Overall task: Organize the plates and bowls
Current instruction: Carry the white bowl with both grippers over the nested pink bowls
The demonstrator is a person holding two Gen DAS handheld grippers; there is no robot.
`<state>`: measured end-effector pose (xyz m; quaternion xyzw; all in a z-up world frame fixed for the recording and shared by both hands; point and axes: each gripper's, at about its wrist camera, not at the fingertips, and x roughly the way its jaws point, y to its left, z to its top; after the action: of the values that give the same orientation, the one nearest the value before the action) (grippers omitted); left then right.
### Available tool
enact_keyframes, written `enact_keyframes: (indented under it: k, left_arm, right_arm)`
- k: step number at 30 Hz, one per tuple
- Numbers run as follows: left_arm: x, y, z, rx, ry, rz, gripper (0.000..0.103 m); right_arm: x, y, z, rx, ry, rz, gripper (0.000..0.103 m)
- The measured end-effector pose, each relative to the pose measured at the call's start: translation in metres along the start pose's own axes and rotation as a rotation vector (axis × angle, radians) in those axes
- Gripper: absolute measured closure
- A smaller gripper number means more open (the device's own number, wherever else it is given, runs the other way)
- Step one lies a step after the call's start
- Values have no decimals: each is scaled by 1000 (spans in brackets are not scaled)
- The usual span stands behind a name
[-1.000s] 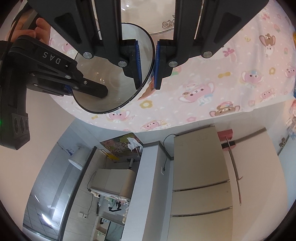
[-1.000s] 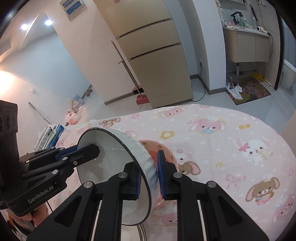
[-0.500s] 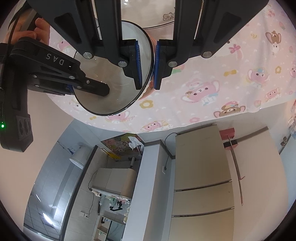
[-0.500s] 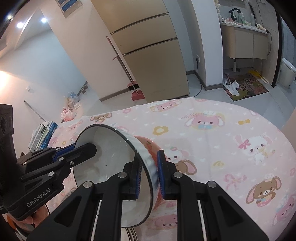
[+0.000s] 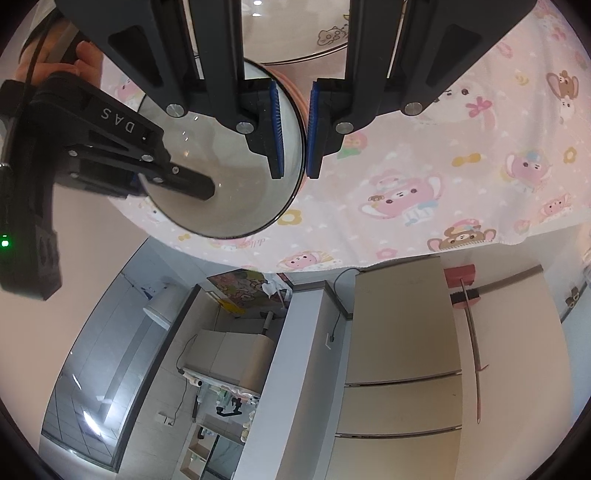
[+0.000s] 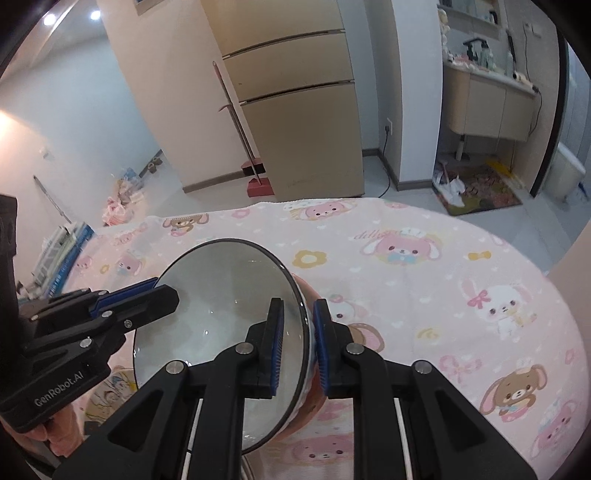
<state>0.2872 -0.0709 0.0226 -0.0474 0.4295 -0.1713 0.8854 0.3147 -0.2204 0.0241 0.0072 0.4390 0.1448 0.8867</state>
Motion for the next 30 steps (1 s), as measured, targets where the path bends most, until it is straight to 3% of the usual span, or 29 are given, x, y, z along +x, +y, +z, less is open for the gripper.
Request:
enact_keyframes:
  k: [5,17,21,24,30]
  left_arm:
    - [3,0,-6,7,4,3,90]
    - [0,1,-6,6,17,-3,90]
    - [1,-2,-7,-7,42,-63,90]
    - [-2,-12,-9,41,25,-11,90]
    - [-6,-8,-7,32,11,9,90]
  right_arm:
    - [-1,16,-2,-97,-6,-108,87]
    - [-2,17,-2,-145,20,-136,87]
    - [-4,16,-4,-153,36,-124,83]
    - [-4,16,-5,-164,36,-125,83]
    - [-6,11,-3,-140,43,-84,82]
